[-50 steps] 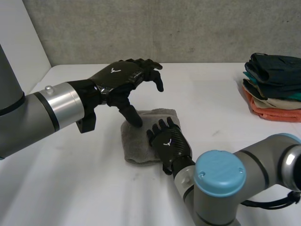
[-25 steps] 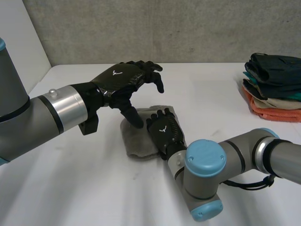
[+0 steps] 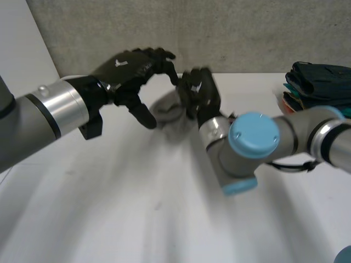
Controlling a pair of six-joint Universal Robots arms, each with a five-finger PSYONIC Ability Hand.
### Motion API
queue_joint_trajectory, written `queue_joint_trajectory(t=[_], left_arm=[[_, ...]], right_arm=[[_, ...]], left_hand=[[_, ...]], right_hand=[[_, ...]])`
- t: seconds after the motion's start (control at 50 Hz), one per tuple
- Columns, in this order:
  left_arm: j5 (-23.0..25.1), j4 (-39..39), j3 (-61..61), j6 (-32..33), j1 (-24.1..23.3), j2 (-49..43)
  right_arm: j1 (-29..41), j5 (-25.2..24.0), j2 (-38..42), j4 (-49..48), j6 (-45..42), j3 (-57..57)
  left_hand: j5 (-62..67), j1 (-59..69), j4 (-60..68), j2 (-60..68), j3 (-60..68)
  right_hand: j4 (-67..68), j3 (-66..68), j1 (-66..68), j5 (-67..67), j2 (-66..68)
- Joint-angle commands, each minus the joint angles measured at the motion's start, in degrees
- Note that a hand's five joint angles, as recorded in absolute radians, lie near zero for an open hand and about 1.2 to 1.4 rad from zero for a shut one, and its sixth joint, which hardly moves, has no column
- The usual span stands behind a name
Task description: Fold the laundry.
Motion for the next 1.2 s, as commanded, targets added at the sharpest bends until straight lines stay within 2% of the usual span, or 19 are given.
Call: queue_joint_trajectory(t=[0.02, 0.18, 0.28, 0.42, 0.5, 0.54, 0.56, 0.68, 0.74, 0.76, 0.8, 0.82, 0.9, 1.02, 1.08, 1.14, 1.16, 1.18, 1.2], left_arm=[[-4.0, 2.3, 2.2, -2.3, 1.2, 2.4], [-6.2, 5.0, 2.0, -5.2, 1.4, 4.1], [-6.2, 5.7, 0.6, -5.5, 1.0, 3.8], [-6.3, 6.6, -1.6, -5.3, -0.2, 2.6], [-6.5, 7.5, -3.2, -5.5, -1.1, 1.6], [-6.6, 7.9, -3.7, -5.5, -1.3, 1.3], [-6.6, 8.3, -4.1, -5.4, -1.4, 0.9], [-6.8, 8.9, -4.2, -5.3, -1.9, 0.3], [-6.9, 8.8, -3.5, -5.3, -2.1, 0.2], [-7.0, 8.6, -3.1, -5.4, -2.3, 0.2], [-7.1, 8.4, -2.7, -5.5, -2.4, 0.3], [-7.2, 7.9, -2.4, -5.3, -2.7, 0.5], [-7.3, 6.9, -1.7, -5.2, -2.9, 0.8], [-7.4, 6.4, -2.4, -5.6, -3.1, 2.4], [-7.5, 6.6, -3.4, -6.0, -3.5, 3.4], [-7.5, 6.8, -4.4, -6.2, -3.9, 4.5], [-7.5, 6.9, -4.5, -6.3, -4.0, 4.8], [-7.5, 7.2, -4.6, -6.5, -4.3, 5.4], [-7.5, 7.4, -4.6, -6.6, -4.3, 5.8]], right_arm=[[-6.1, 1.0, -3.0, -0.3, 0.8, -8.9], [-19.4, 0.4, -9.3, -5.0, 8.4, -11.0], [-29.6, -4.3, -9.4, -8.4, 14.7, -10.5], [-43.9, -18.0, -2.1, -12.2, 21.0, -7.9], [-51.4, -30.7, 6.2, -15.9, 24.7, -6.1], [-53.3, -34.6, 8.3, -16.6, 25.3, -5.4], [-55.6, -39.0, 10.4, -17.4, 25.4, -4.4], [-58.6, -47.2, 11.8, -18.7, 26.2, -1.7], [-58.7, -46.6, 10.7, -19.8, 27.3, -1.6], [-58.6, -45.6, 9.6, -19.8, 27.7, -1.3], [-58.5, -43.5, 8.0, -19.2, 28.1, -0.7], [-58.4, -39.9, 5.6, -17.6, 28.5, 0.3], [-58.1, -32.2, -1.8, -9.8, 30.1, 3.5], [-59.5, -27.7, -12.9, 7.4, 27.9, 7.1], [-60.8, -24.6, -16.2, 18.1, 20.7, 7.1], [-62.3, -16.6, -18.3, 27.1, 8.5, 5.6], [-62.5, -13.6, -18.7, 28.2, 5.3, 4.9], [-62.6, -7.0, -19.2, 28.6, -0.9, 3.4], [-62.6, -3.5, -19.5, 28.0, -3.4, 2.6]], left_hand=[[-2.8, -23.8, -1.9, -1.9, -2.2], [-2.8, -23.8, -1.9, -1.9, -2.2], [-2.8, -23.8, -1.9, -1.9, -2.2], [-2.8, -23.8, -1.9, -1.9, -2.2], [-2.8, -23.8, -1.9, -1.9, -2.2], [-2.8, -23.8, -1.9, -1.9, -2.2], [-2.8, -23.8, -1.9, -1.9, -2.2], [-2.8, -23.8, -1.9, -1.9, -2.2], [-2.8, -23.8, -1.9, -1.9, -2.2], [-2.8, -23.8, -1.9, -1.9, -2.2], [-2.8, -23.8, -1.9, -1.9, -2.2], [-2.8, -23.8, -1.9, -1.9, -2.2], [-2.8, -23.8, -1.9, -1.9, -2.2], [-2.8, -23.8, -1.9, -1.9, -2.2], [-2.8, -23.8, -1.9, -1.9, -2.2], [-2.8, -23.8, -1.9, -1.9, -2.2], [-2.8, -23.8, -1.9, -1.9, -2.2], [-2.8, -23.8, -1.9, -1.9, -2.2], [-2.8, -23.8, -1.9, -1.9, -2.2]], right_hand=[[11.5, 14.0, 20.8, 17.6, 14.1], [11.5, 14.0, 20.8, 17.6, 14.1], [11.5, 14.0, 20.8, 17.6, 14.1], [11.5, 14.0, 20.8, 17.6, 14.1], [11.5, 14.0, 20.8, 17.6, 14.1], [11.5, 14.0, 20.8, 17.6, 14.1], [11.5, 14.0, 20.8, 17.6, 14.1], [11.5, 14.0, 20.8, 17.6, 14.1], [11.5, 14.0, 20.8, 17.6, 14.1], [-7.8, -5.3, 1.5, -1.8, -5.3], [-58.5, -56.0, -49.2, -52.4, -55.9], [-58.5, -56.0, -49.2, -52.4, -55.9], [-58.5, -56.0, -49.2, -52.4, -55.9], [-58.5, -56.0, -49.2, -52.4, -55.9], [-58.5, -56.0, -49.2, -52.4, -55.9], [-58.5, -56.0, -49.2, -52.4, -55.9], [-58.5, -56.0, -49.2, -52.4, -55.9], [-58.5, -56.0, -49.2, -52.4, -55.9], [-58.5, -56.0, -49.2, -52.4, -55.9]])
